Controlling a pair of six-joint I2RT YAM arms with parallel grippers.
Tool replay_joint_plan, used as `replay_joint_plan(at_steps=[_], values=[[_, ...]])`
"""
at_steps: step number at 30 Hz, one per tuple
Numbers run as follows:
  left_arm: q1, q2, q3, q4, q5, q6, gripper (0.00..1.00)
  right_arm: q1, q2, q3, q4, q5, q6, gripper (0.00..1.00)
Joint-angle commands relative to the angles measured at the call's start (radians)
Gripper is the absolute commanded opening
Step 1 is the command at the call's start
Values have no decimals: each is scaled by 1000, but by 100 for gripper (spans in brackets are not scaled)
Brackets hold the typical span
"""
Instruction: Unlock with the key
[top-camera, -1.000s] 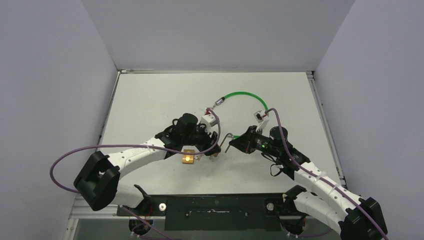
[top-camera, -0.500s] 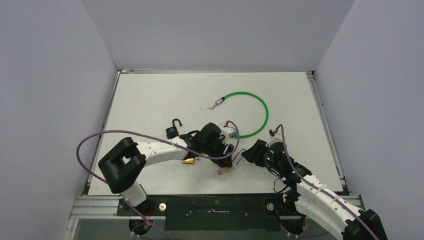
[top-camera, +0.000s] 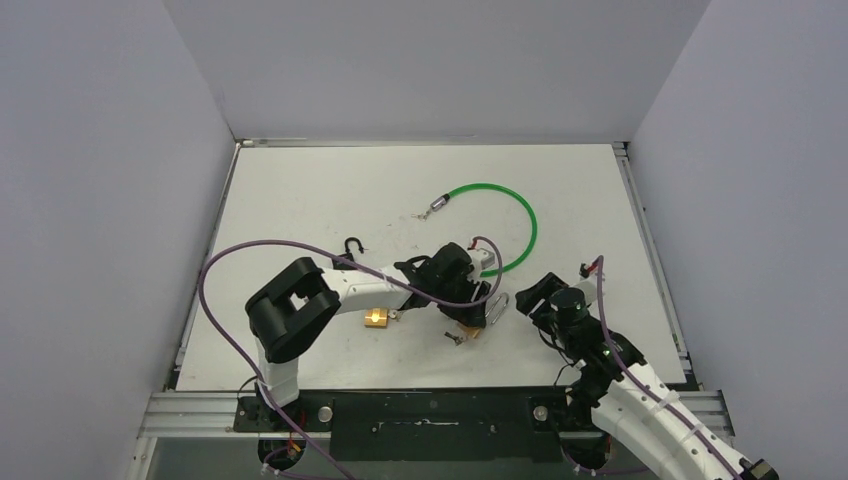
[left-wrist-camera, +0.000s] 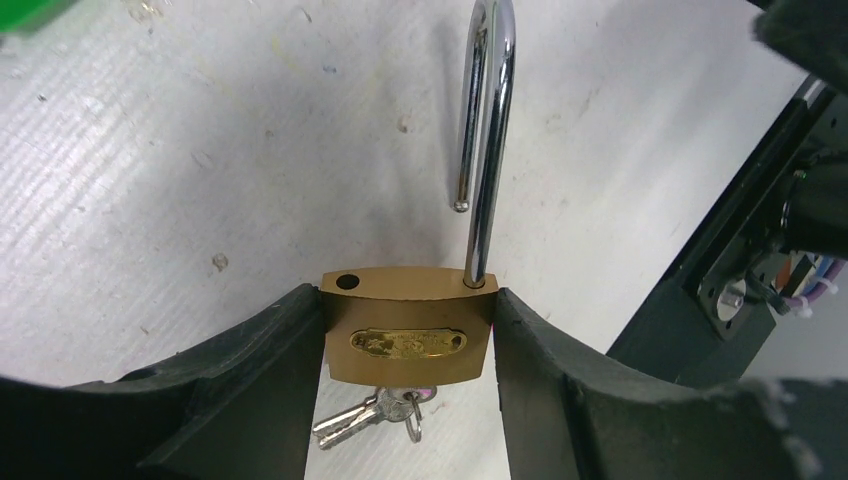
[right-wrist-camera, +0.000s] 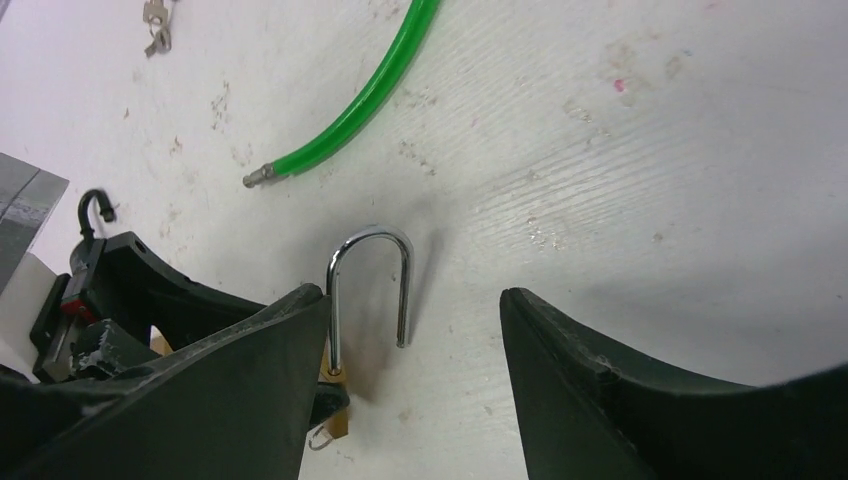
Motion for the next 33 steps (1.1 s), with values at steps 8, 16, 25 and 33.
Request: replay_joint_plan(at_steps=[8,16,25,33], values=[[-5,-6,110,7,-158,-20,66,-6,-58,117,-152,158,56,66],[22,-67,130,-74,-197,-29,90,-7,-57,195,-196,182,32,67],[107,-349,67,-195,-503,-18,96,-6,-30,426,-334,287,-84,88],[137,-760,-4,-316,-806,66,97,-6,39,724,-500,480,-196,100]])
